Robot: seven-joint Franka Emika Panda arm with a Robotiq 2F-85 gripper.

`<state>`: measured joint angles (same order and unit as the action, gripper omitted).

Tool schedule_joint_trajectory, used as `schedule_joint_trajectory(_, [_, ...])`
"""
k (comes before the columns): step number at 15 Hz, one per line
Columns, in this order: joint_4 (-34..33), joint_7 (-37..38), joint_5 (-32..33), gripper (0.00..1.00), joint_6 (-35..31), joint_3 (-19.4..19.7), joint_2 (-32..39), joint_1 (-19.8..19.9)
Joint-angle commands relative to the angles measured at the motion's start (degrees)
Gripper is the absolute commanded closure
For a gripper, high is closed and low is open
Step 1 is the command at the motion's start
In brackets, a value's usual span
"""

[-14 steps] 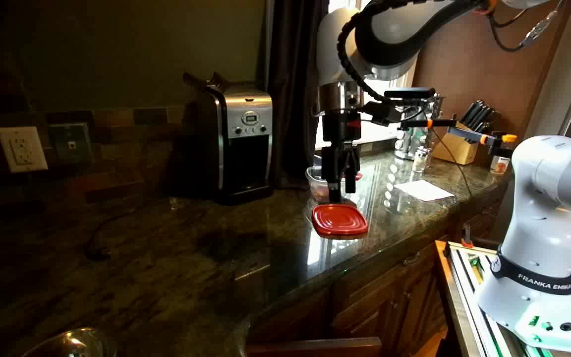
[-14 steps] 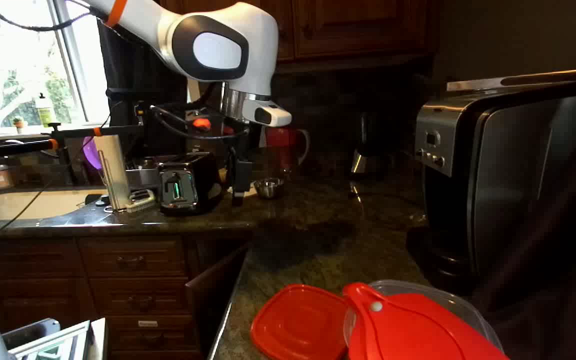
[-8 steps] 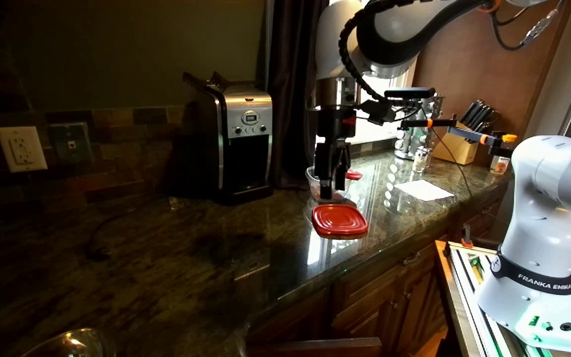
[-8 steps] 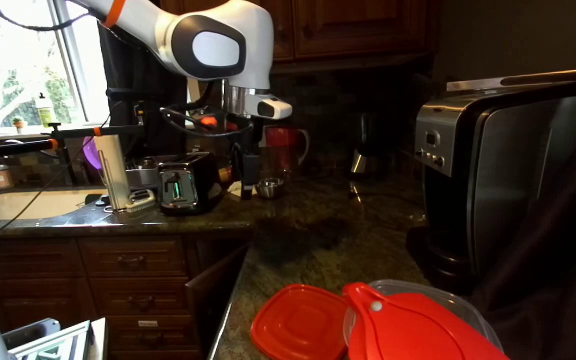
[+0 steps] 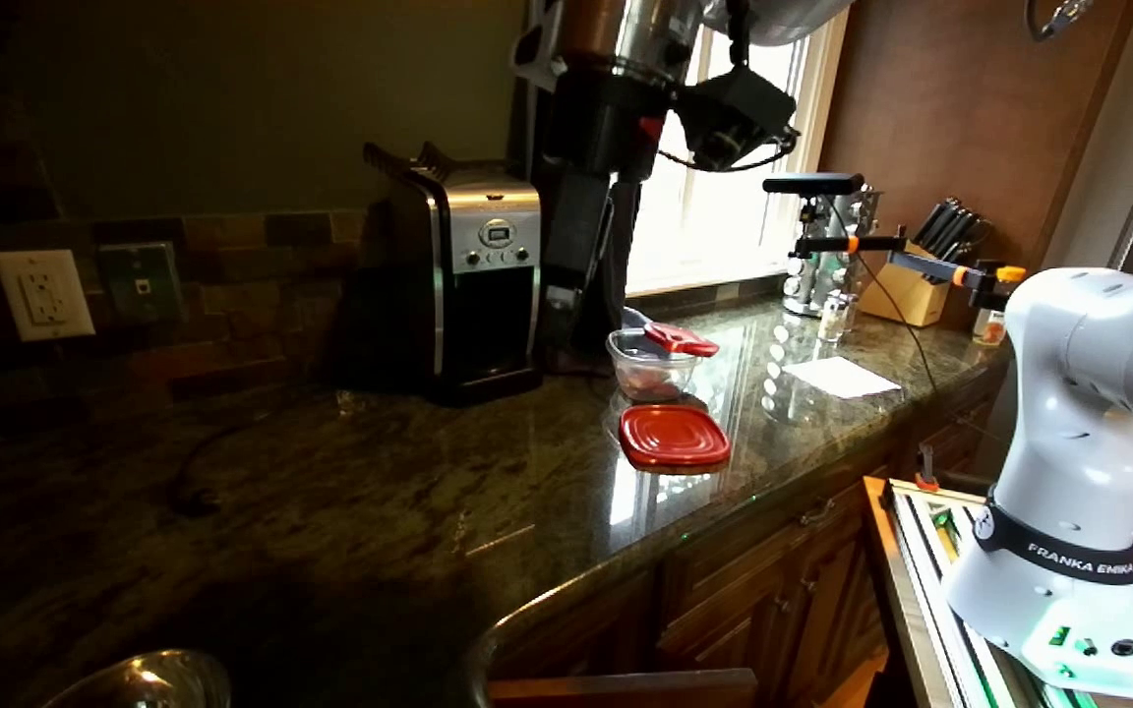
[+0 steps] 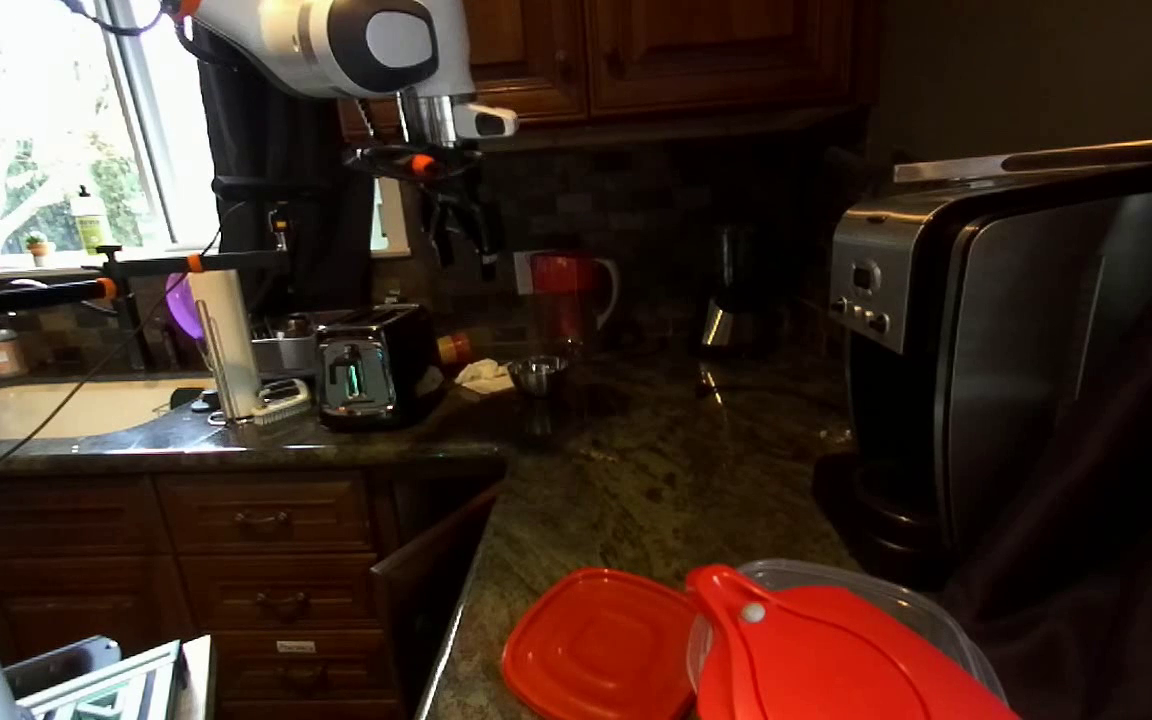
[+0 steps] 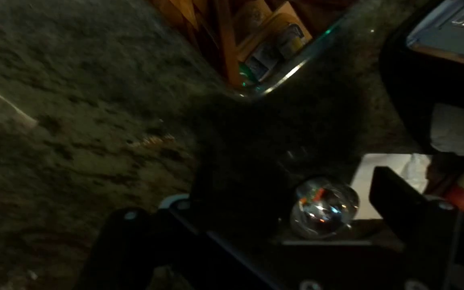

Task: Move the toaster to the right

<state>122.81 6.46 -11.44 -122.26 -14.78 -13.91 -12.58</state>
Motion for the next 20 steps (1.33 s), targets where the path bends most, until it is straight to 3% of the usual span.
schedule_joint_trajectory(1, [-11.06, -2.84, 2.90, 0.00, -2.07, -3.63, 9.86, -3.37])
schedule_joint_trajectory(5, [-16.80, -10.45, 2.97, 0.00, -4.38, -5.91, 16.61, -6.60])
schedule_joint_trajectory(6, [-13.85, -6.01, 2.74, 0.00, -4.24, -5.36, 13.16, -6.14])
schedule_joint_trajectory(10, [-16.55, -9.47, 2.68, 0.00, -4.34, -5.67, 16.64, -6.79])
schedule_joint_trajectory(20, [-29.19, -13.26, 7.49, 0.00, -11.44, -11.03, 31.26, -14.96])
